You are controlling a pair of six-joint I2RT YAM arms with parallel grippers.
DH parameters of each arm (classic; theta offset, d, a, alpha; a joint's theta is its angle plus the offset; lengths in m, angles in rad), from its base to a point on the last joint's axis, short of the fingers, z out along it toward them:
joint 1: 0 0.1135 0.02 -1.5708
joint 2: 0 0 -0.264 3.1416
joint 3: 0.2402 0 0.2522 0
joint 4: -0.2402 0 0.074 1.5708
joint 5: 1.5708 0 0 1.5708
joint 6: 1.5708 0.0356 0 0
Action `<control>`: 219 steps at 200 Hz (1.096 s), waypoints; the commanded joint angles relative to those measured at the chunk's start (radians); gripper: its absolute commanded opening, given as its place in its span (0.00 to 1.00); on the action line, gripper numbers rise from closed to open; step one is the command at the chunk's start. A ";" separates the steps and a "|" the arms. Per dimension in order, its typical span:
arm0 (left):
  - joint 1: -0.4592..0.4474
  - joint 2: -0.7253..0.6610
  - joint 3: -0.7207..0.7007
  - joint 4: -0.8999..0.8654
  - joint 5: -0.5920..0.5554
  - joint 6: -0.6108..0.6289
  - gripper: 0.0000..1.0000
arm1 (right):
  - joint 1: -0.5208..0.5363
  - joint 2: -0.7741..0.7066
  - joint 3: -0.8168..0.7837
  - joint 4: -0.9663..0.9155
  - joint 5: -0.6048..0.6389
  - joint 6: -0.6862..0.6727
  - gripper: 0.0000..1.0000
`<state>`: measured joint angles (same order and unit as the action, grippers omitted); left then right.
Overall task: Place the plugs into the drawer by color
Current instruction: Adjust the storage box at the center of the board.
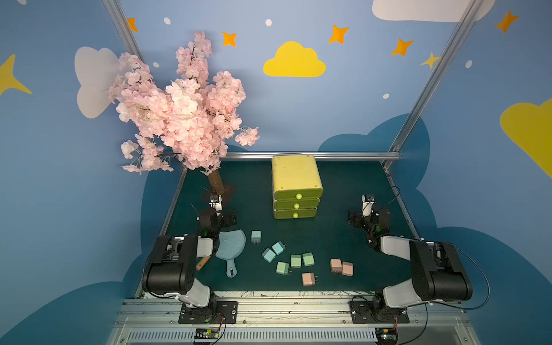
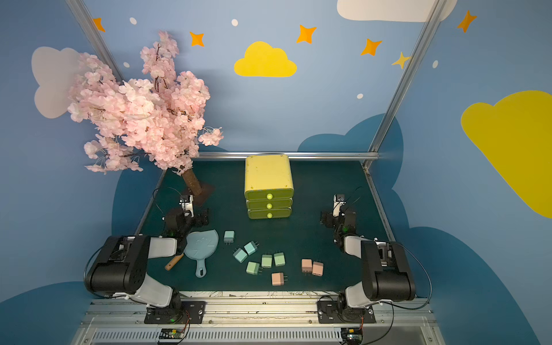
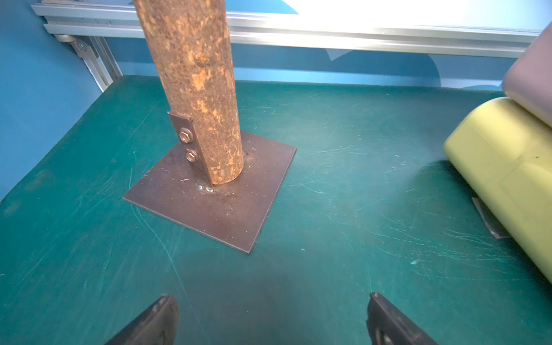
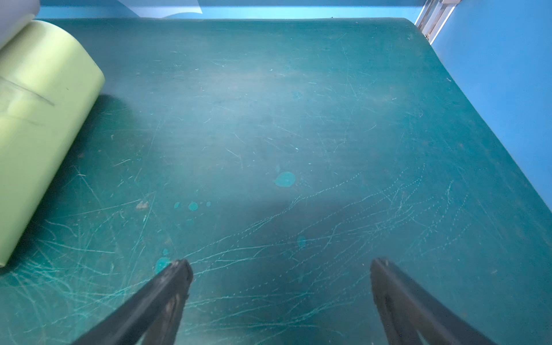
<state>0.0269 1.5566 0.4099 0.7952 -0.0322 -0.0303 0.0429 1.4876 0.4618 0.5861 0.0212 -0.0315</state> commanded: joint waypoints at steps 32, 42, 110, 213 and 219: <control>0.004 -0.020 -0.010 0.018 0.014 0.007 1.00 | 0.000 -0.014 0.012 0.006 -0.009 -0.005 0.99; 0.004 -0.019 -0.011 0.018 0.015 0.006 1.00 | 0.002 -0.014 0.012 0.006 -0.007 -0.005 0.98; -0.137 -0.228 0.110 -0.381 -0.214 0.037 1.00 | 0.088 -0.357 0.074 -0.278 0.181 0.124 0.98; -0.797 -0.313 0.630 -1.161 -0.351 -0.475 1.00 | 0.251 -0.601 0.379 -0.880 -0.430 0.454 0.98; -0.810 -0.295 0.677 -1.185 -0.343 -0.483 1.00 | 0.258 -0.578 0.389 -0.871 -0.467 0.459 0.98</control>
<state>-0.7166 1.2156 0.9272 -0.2218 -0.3931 -0.4023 0.2806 0.8539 0.8066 -0.2062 -0.1883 0.3607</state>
